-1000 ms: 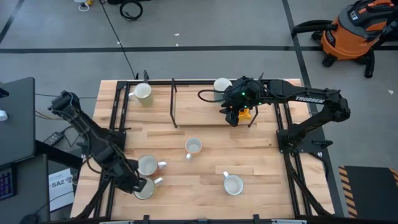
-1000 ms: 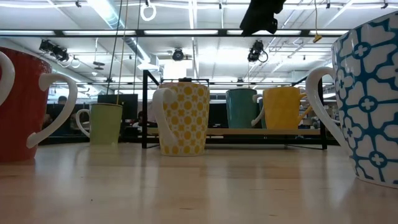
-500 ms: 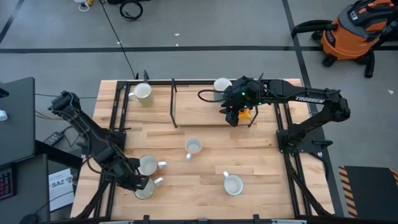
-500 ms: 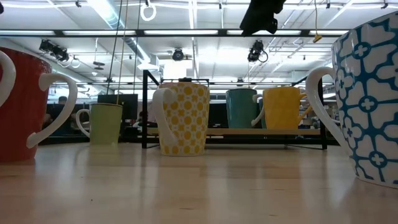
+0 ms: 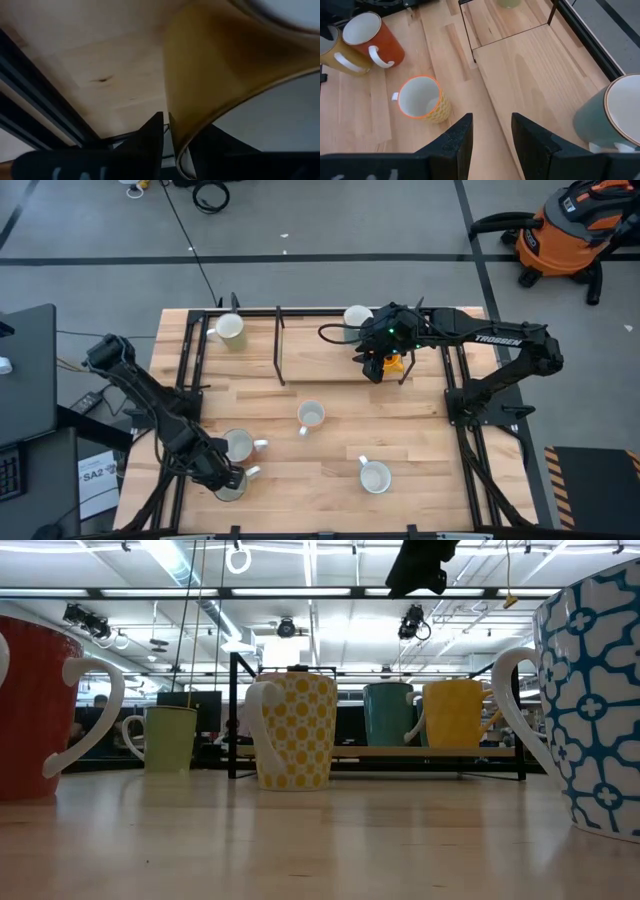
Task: Place coffee mugs
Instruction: Put the light yellow mug on the shelf
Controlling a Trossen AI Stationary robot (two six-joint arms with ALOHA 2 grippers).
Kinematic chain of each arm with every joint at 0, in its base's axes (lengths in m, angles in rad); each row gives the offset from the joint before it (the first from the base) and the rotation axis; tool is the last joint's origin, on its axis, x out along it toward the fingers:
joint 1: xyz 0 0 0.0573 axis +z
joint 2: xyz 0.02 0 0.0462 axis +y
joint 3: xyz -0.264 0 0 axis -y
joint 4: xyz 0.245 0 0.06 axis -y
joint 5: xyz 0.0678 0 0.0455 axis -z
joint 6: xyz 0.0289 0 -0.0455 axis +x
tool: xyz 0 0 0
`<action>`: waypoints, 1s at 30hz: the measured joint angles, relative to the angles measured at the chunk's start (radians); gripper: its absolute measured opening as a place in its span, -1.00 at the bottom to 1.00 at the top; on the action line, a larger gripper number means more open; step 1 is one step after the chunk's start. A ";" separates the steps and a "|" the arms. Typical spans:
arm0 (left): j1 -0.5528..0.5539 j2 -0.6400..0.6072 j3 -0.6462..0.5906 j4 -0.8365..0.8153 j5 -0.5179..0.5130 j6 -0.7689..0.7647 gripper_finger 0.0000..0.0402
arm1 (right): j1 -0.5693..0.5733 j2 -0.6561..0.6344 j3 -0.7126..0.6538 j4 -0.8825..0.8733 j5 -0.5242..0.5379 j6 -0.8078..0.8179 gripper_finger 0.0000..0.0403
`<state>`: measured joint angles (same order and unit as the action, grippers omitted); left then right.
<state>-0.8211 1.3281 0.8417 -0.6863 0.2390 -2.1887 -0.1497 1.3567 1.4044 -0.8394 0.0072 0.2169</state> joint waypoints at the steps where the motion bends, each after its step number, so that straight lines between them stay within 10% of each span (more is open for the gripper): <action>1: 0.000 0.000 0.000 0.001 -0.001 0.000 -0.60 | 0.000 0.000 0.000 0.000 0.000 0.000 -0.30; 15: 0.029 0.000 0.041 0.017 -0.011 0.145 -0.85 | 0.000 0.000 0.000 0.000 0.000 -0.003 -0.30; 30: 0.506 0.000 0.386 -0.133 -0.044 0.990 -0.83 | 0.000 -0.008 0.000 -0.028 0.000 -0.008 -0.30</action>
<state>-0.3155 1.3277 1.2282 -0.8196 0.1948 -1.1985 -0.1497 1.3492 1.4040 -0.8678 0.0071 0.2085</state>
